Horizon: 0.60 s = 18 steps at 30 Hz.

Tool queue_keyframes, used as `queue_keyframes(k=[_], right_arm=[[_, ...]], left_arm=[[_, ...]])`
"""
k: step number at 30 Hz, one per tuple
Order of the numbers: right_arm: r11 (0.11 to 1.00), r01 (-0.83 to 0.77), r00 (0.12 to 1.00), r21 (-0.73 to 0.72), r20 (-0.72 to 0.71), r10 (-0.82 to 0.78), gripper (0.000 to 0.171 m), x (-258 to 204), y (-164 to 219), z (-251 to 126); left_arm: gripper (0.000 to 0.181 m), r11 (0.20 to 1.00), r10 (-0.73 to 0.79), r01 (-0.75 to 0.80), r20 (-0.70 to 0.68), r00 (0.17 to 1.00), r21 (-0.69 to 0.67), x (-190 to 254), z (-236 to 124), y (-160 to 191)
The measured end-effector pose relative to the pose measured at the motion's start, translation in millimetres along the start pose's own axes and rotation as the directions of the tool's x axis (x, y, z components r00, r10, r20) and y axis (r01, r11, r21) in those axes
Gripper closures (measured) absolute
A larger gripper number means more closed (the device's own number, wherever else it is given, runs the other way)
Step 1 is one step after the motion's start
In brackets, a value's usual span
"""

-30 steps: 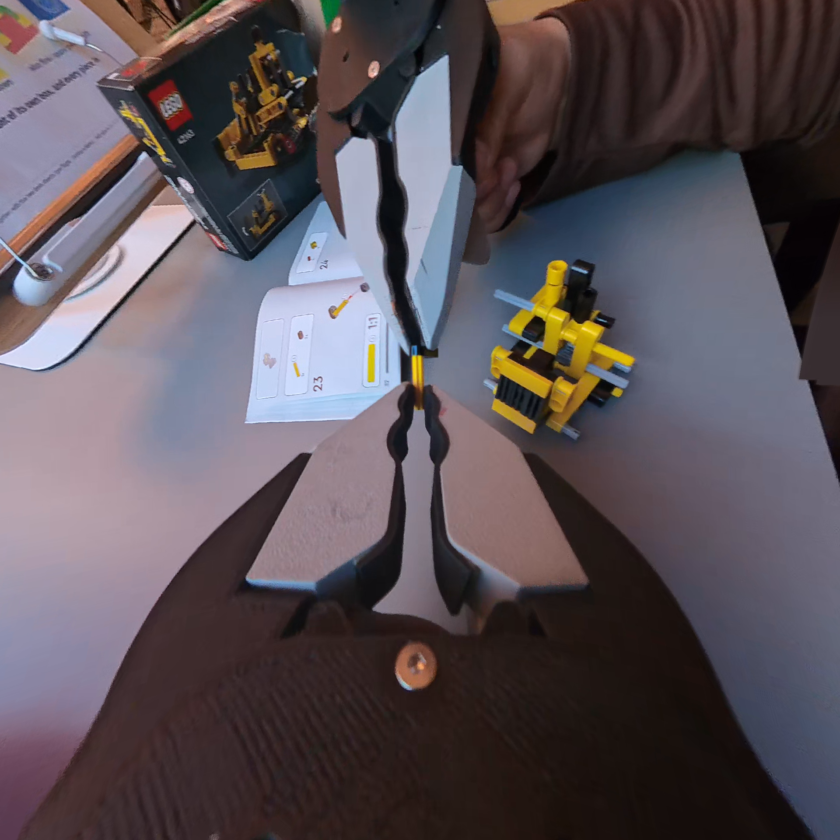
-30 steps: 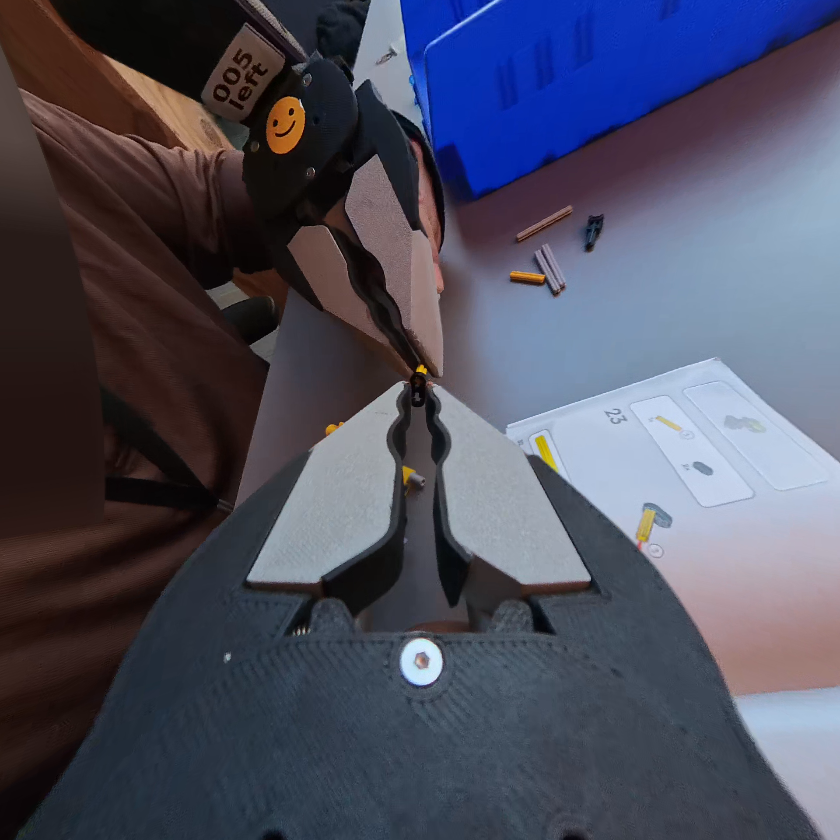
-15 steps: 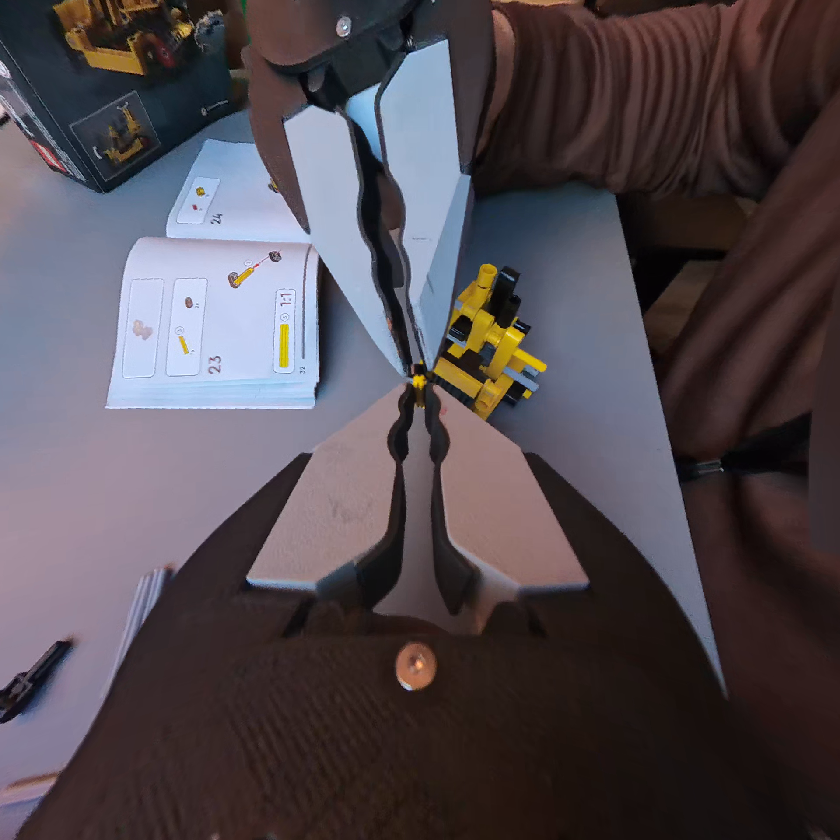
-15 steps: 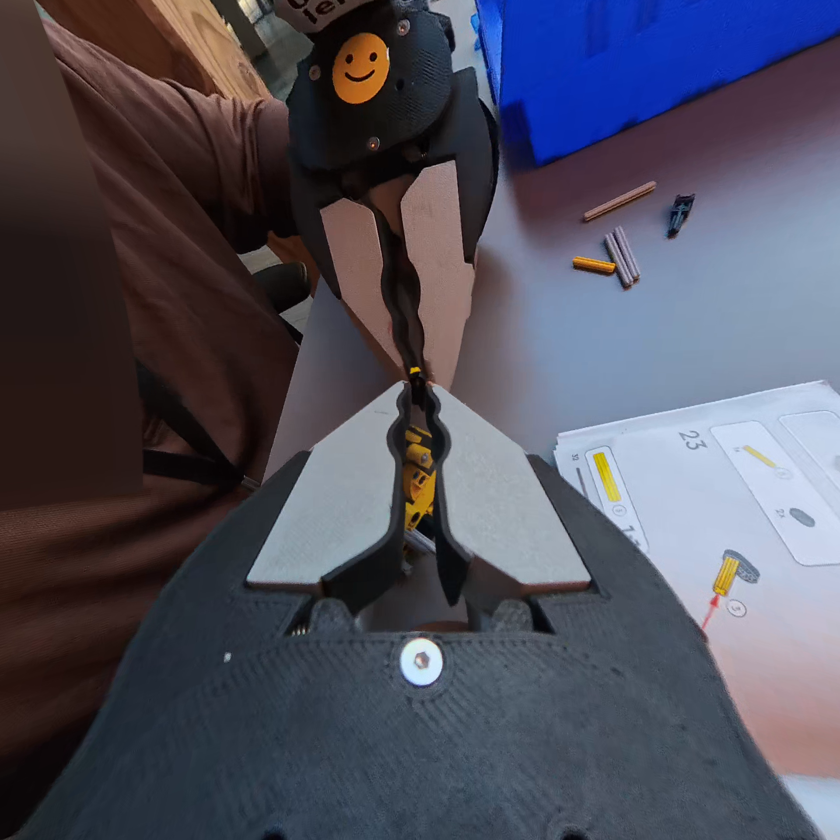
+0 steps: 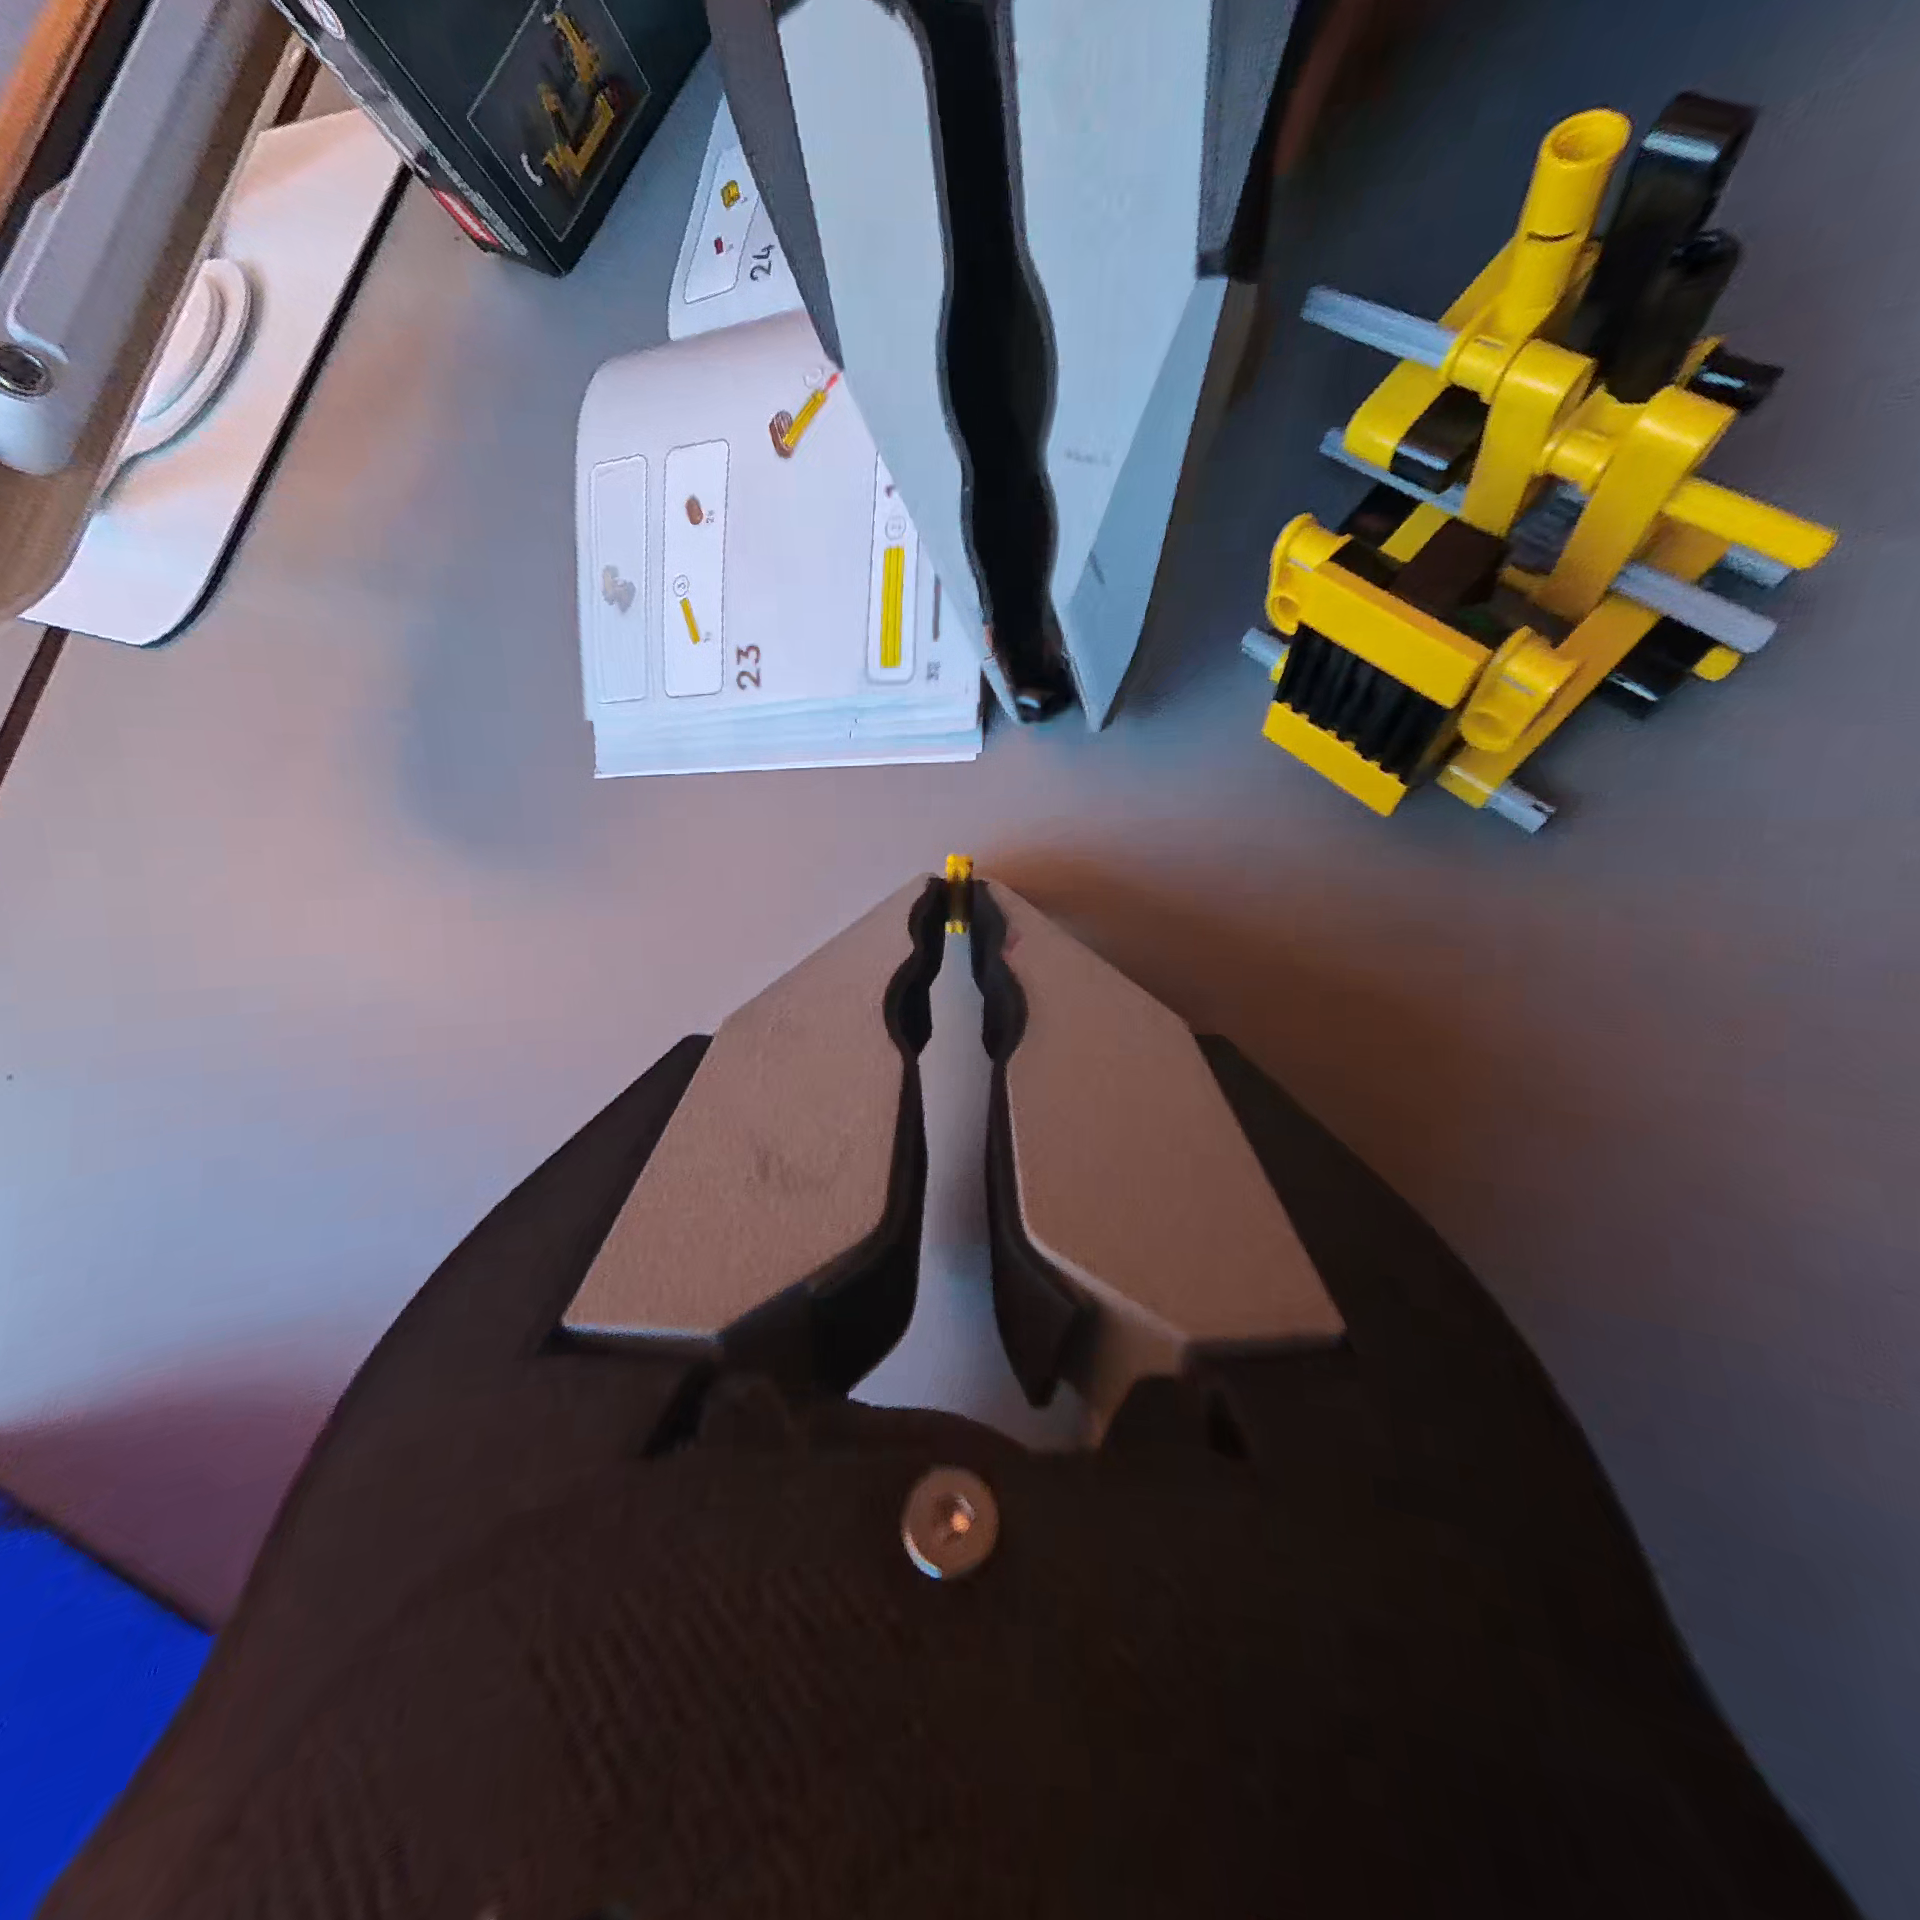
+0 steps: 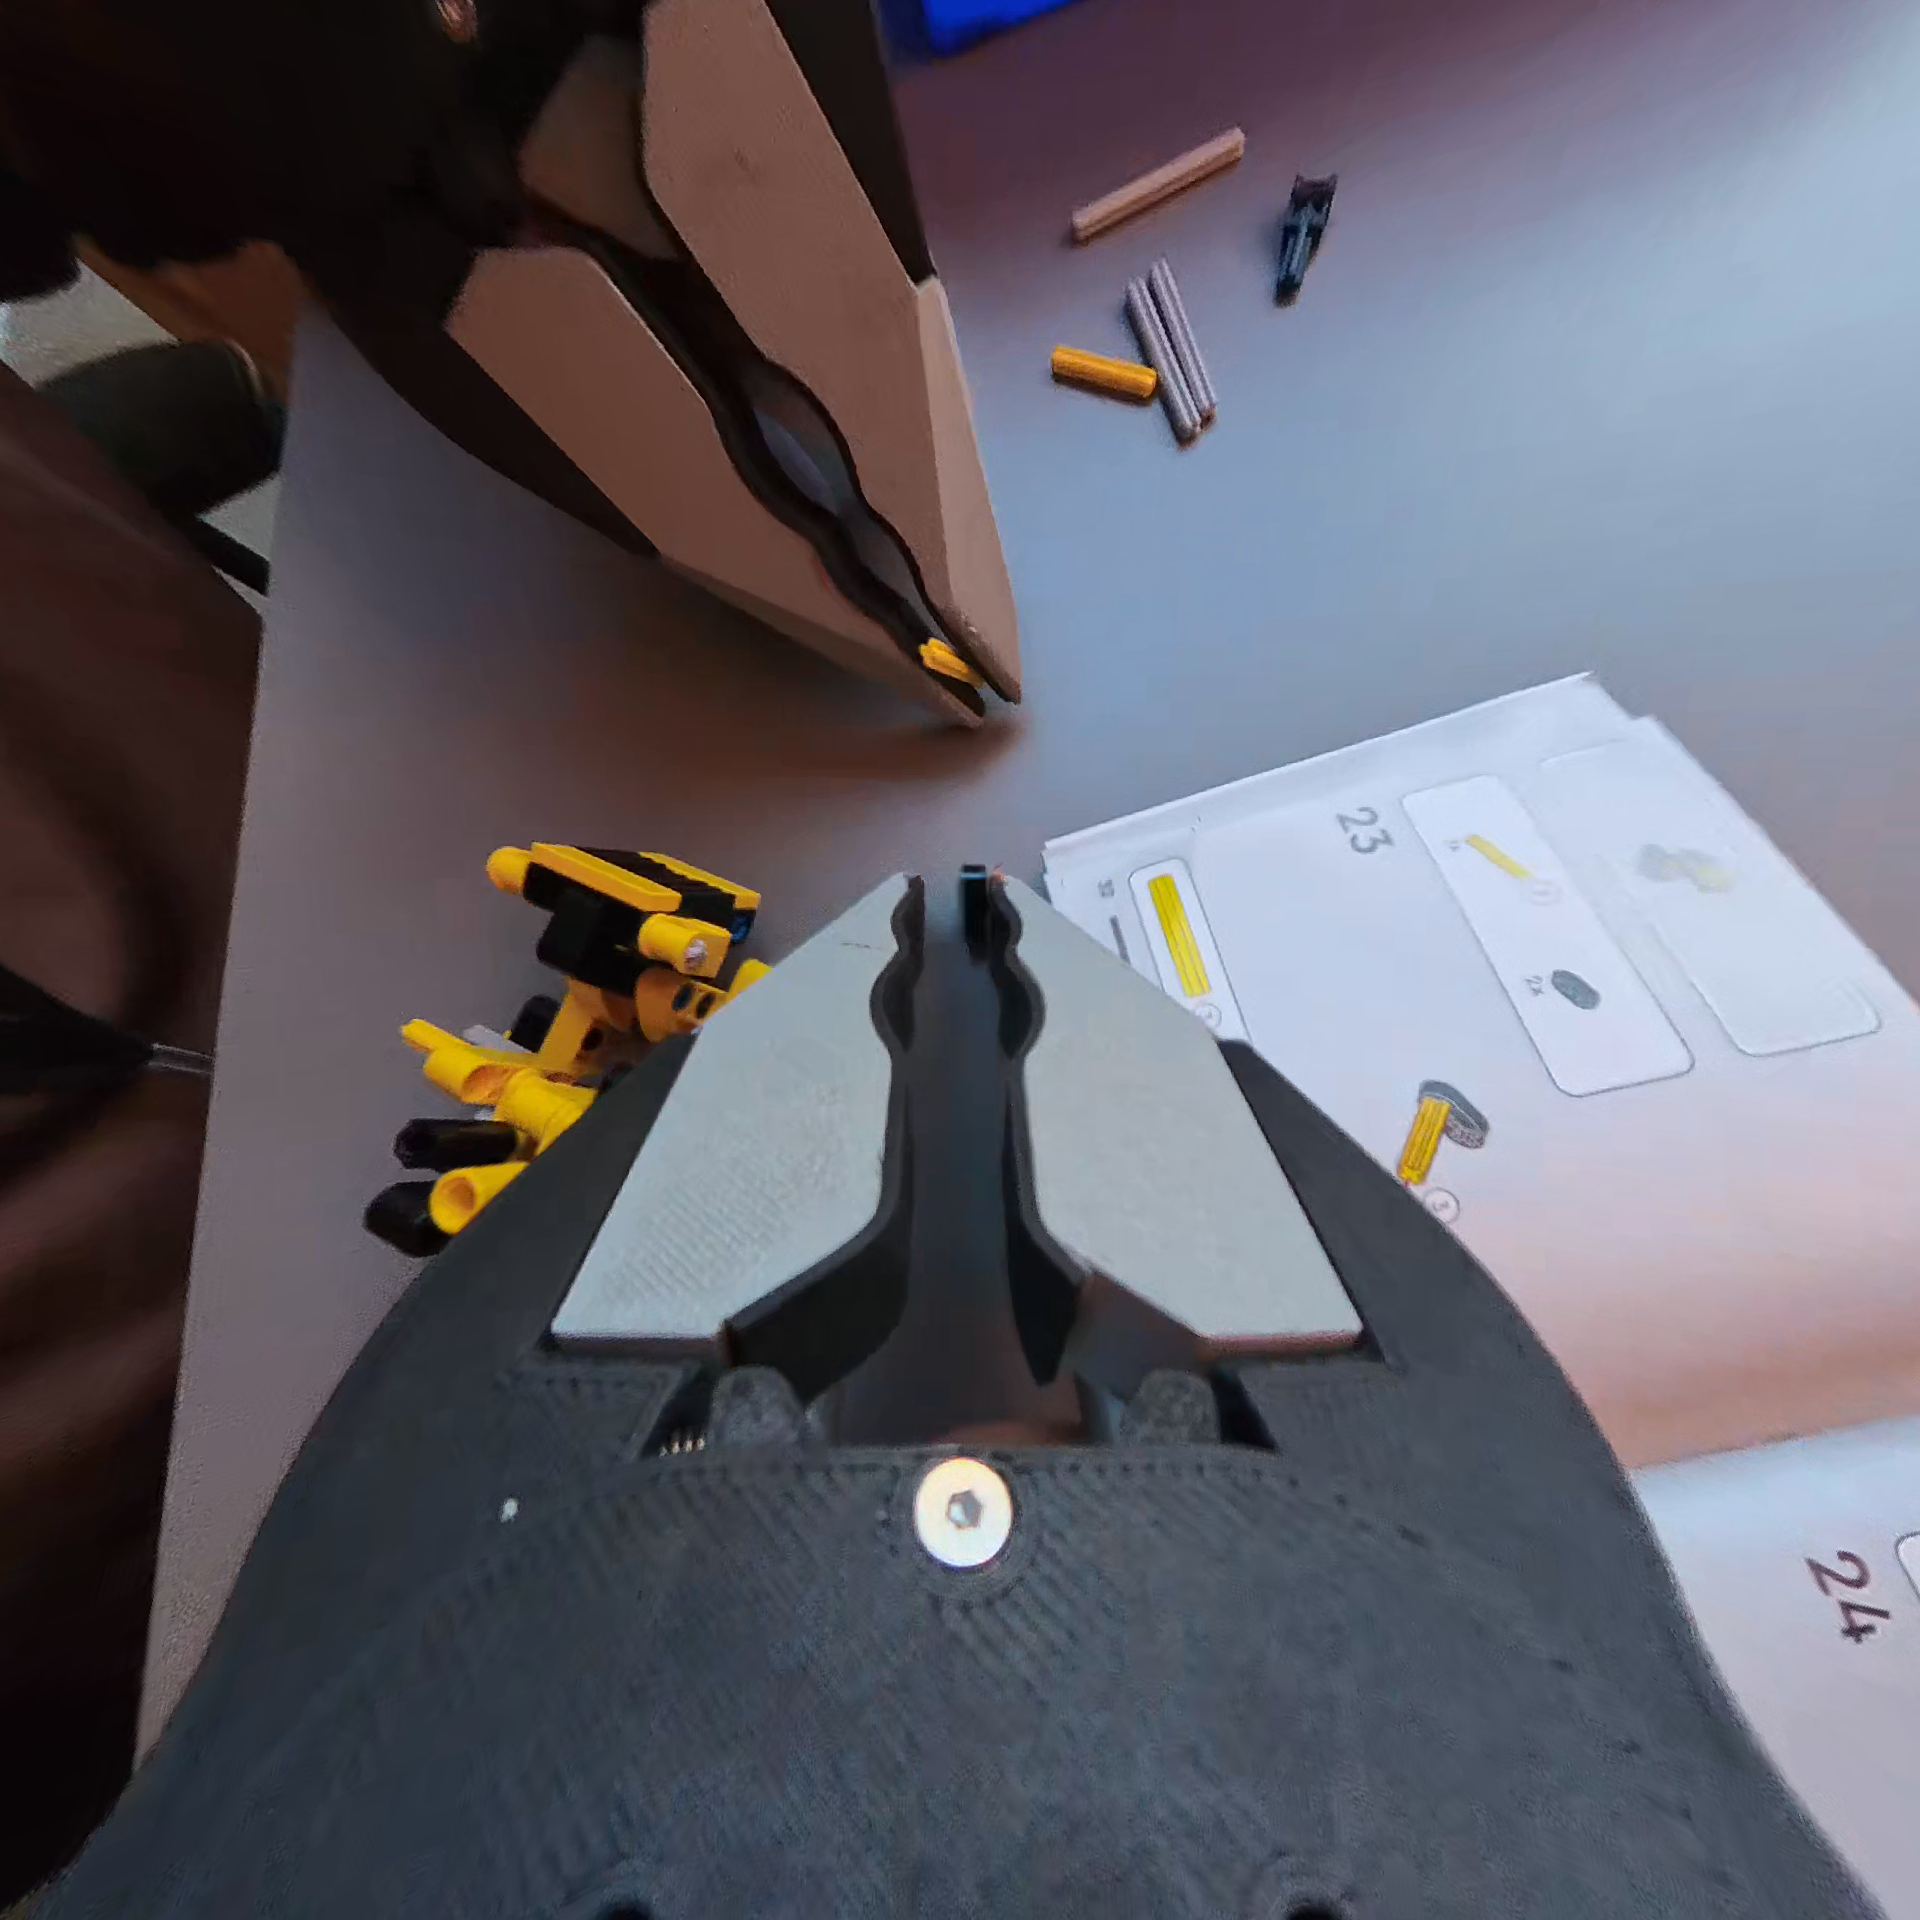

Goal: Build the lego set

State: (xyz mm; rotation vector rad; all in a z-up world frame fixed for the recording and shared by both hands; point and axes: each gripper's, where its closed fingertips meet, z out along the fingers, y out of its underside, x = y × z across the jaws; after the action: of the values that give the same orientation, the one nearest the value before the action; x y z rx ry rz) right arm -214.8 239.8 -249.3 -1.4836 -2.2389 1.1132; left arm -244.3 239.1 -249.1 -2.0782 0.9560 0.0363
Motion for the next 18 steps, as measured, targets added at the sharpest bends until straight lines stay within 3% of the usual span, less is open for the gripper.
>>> queue_keyframes(k=[1,5,13,18], right_arm=[[1.000,0.003,1.000,0.005,0.002,-0.003,0.162,0.1,0.0,-0.1],[0.998,-0.010,1.000,0.058,0.014,0.009,0.156,0.0,-8.4,-4.8],[0.963,0.025,0.999,0.268,0.019,-0.031,0.158,-9.4,-45.3,-25.2],[0.960,0.099,0.995,0.264,-0.031,-0.094,0.160,-14.6,-49.1,-18.1]], left_arm=[[0.180,1.000,-0.007,0.007,-0.003,1.000,0.011,-0.4,-1.0,-1.2],[0.180,0.998,-0.033,0.034,-0.021,0.999,0.056,-1.3,-4.4,-7.3],[0.180,0.990,-0.043,0.046,-0.025,0.999,0.133,1.4,-6.5,-23.4],[0.180,0.987,-0.060,0.067,-0.049,0.997,0.145,6.3,-6.2,-28.8]])
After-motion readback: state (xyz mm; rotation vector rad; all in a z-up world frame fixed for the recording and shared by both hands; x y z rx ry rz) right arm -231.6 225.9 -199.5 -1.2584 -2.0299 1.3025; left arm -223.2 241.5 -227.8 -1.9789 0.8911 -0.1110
